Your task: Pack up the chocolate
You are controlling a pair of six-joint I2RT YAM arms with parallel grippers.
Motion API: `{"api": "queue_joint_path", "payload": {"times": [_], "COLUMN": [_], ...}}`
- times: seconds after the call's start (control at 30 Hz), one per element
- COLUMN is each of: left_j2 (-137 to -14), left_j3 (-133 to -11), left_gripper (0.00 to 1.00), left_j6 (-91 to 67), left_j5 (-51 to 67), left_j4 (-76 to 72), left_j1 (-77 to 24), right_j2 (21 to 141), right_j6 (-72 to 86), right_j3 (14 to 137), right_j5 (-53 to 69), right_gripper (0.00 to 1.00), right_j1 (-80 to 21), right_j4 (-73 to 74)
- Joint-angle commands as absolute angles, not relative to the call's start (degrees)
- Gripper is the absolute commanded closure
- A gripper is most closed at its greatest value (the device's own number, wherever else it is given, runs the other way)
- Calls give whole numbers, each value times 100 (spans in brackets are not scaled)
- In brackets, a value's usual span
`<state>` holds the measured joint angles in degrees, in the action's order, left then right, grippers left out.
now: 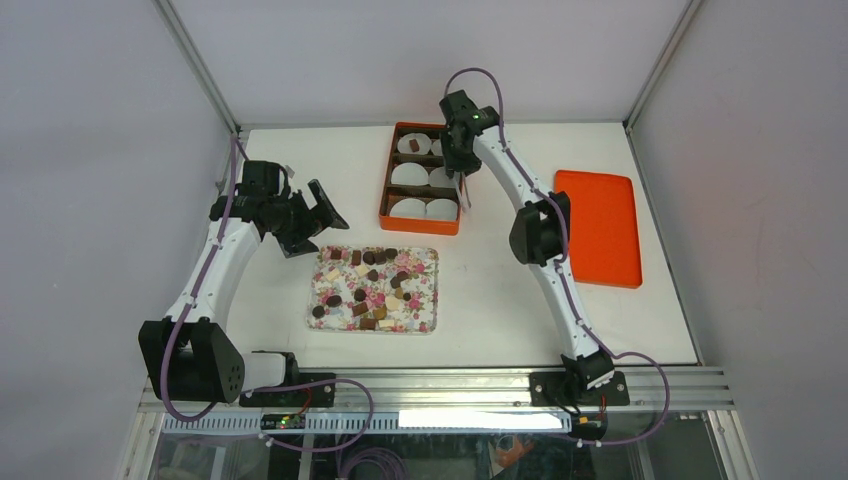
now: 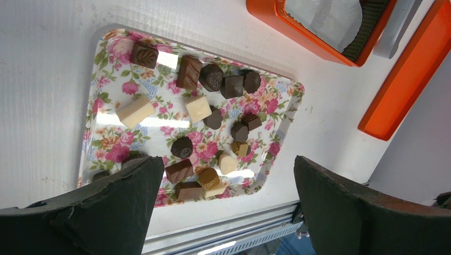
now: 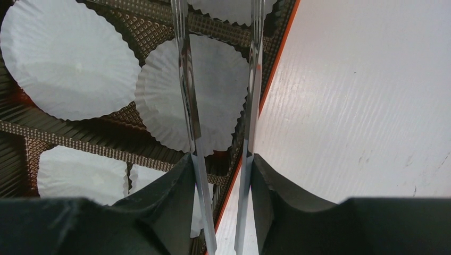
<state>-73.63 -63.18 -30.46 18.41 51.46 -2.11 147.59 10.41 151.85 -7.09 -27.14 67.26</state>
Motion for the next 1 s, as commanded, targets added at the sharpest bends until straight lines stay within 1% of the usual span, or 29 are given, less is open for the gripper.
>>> {"api": "queue_joint_path", "payload": {"times": [0.0, 0.23, 0.83, 0.97], "left_j2": [-7258, -7283, -7234, -7208], "left_j3": [-6518, -6574, -6535, -6501], "left_gripper": [1, 1, 1, 1], "left_j6": [-2945, -2938, -2936, -2939], "left_j5": [1977, 1986, 1925, 1918], "left_j4": [5101, 5115, 5124, 5124], "left_j1": [-132, -132, -123, -123], "right_j2": [14737, 14730, 14712, 14724], "right_j6": [1101, 1138, 1149, 1202], "right_j3": [15536, 15504, 15372, 15364], "right_j5": [-721, -652, -595, -537], "right_gripper": [92, 91, 76, 75], "right_j1": [-2681, -2676, -2672, -2678], "right_j4": [6420, 6408, 6370, 6378]}}
